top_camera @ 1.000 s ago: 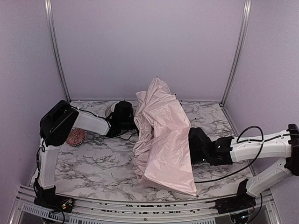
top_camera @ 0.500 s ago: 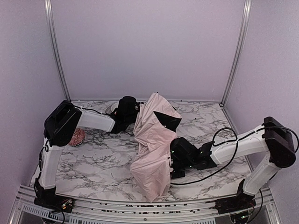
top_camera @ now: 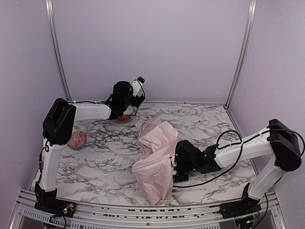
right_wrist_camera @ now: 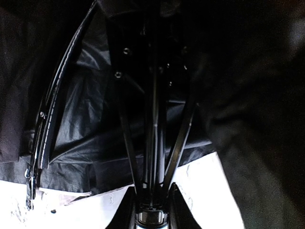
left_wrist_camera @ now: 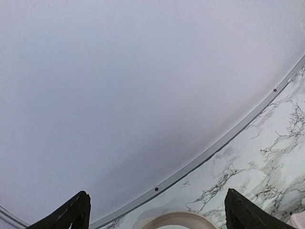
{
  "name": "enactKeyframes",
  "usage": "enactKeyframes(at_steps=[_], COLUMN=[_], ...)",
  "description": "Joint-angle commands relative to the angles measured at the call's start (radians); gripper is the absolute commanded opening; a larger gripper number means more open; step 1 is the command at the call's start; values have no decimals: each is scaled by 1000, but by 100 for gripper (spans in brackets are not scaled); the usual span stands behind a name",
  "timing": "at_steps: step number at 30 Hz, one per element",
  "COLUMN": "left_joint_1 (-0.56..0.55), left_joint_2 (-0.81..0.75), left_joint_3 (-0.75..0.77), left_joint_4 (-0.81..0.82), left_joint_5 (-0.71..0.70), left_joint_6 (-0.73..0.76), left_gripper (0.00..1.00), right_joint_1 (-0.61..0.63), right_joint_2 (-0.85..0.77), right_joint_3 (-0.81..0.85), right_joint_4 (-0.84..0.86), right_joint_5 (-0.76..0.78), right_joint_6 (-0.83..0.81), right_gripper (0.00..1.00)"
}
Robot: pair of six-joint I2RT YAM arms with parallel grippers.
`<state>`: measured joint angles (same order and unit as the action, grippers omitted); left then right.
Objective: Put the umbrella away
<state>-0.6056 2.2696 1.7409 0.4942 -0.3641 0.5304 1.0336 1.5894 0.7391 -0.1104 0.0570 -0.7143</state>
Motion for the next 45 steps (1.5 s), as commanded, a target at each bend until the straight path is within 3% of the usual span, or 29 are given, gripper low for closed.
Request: enactKeyframes(at_steps=[1,4,7,10,12,18,23,29,32,37,42,45], left_joint_1=[-43,-119,-185,-221,-249,-308,-322,-335,-338,-343,-353,-404], left_joint_2=[-266,-515,-797,-1015,-1093,-1057,-929,-919,-922,-1013,-1118,-1116], left_joint_3=[-200,-386,-577,-737,-802,-791,-695,-711,-724,-784,-845,-840], left_joint_4=[-56,-177,-321,-360,-363,-432,-578,-589,-601,-602,-591,-571], left_joint_5=[95,261,637,906,963,967,1118,1150,1156,1100,996,802], left_joint_6=[-66,-66,-60,-104,-138,-179,-182,-176,-182,-169,-164,-183], left_gripper=[98,87,79,84,91,93,85,78,82,99,99,93], right_joint_1=[-22,-46,-70,-84,-88,-89,-88,-92,-108,-144,-152,-153], right_joint_2=[34,38,38,34,33,60,64,78,97,134,157,171], right_joint_3=[-3,10,26,34,43,91,113,137,171,223,240,270], right_joint_4=[-75,-75,-79,-69,-61,-75,-86,-102,-104,-107,-107,-121], right_joint_5=[-41,-48,-61,-74,-82,-94,-100,-94,-114,-142,-153,-175], right_joint_6=[50,47,48,46,40,25,16,-4,-14,-36,-64,-63], right_gripper=[0,0,0,0,0,0,0,0,0,0,0,0])
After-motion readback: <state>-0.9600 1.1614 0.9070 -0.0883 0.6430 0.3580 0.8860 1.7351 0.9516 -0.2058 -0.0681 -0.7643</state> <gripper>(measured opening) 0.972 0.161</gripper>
